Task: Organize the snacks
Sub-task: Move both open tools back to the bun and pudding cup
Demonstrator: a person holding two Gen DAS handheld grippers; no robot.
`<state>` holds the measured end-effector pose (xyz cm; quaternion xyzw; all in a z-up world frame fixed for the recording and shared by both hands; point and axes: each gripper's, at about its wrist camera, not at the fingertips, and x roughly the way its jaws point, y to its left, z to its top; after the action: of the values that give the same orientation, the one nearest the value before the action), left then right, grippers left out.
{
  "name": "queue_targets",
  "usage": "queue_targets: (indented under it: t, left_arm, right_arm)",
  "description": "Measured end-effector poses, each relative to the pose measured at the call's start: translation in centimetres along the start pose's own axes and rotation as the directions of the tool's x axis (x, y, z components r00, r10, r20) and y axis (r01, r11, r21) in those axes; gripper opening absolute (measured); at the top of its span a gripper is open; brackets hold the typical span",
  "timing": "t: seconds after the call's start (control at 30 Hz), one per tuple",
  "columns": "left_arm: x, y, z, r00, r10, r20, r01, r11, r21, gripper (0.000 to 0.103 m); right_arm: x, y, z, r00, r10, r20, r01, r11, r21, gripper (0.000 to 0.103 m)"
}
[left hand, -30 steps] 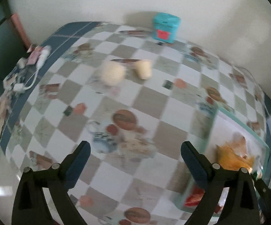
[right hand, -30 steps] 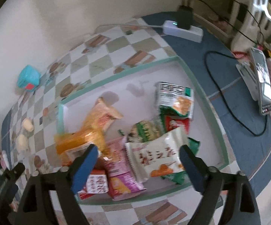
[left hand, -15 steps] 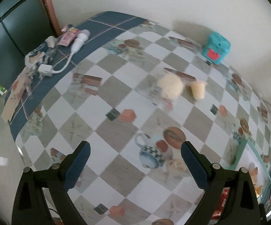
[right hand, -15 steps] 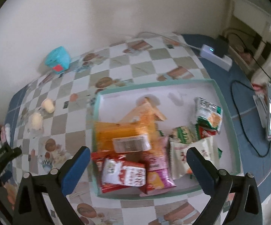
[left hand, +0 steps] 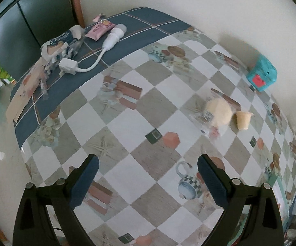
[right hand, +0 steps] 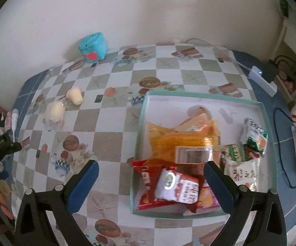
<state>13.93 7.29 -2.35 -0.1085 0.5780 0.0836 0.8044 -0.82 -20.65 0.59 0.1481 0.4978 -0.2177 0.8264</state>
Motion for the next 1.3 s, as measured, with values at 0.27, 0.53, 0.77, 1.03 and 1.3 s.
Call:
queue_targets:
  t: [0.27,0.53,0.77,1.03,1.3]
  left_arm:
    - [1.1,0.5,1.3,1.0,-0.006,-0.024,0.006,1.0,-0.001,0.097]
    - [2.3,0.0,2.6,0.999,0.004,-0.04,-0.004,1.0,0.002,0.097]
    - [1.9,-1.6,4.1,1.0,-0.018,-0.012,0.018,1.0,0.022,0.097]
    - [2.9,-3.4,5.7,0.998,-0.067,-0.003,0.067,0.997,0.039,0.097]
    - [4.2,-4.4,7.3,0.982,-0.186,0.011,0.186,0.982,0.046,0.097]
  right_arm:
    - [1.8,1.7,0.7,1.0,0.001,-0.021,-0.001,1.0,-0.011,0.103]
    - [3.2,3.7,2.0,1.0,0.016,-0.026,-0.017,0.999,-0.027,0.103]
    - [4.2,6.1,3.1,0.999,0.029,-0.022,-0.03,0.997,-0.067,0.103]
    - [5.2,8.0,4.8,0.998,0.054,0.017,-0.053,0.995,-0.089,0.103]
    - [6.6,9.3,6.5,0.992,0.115,0.061,-0.111,0.992,-0.063,0.103]
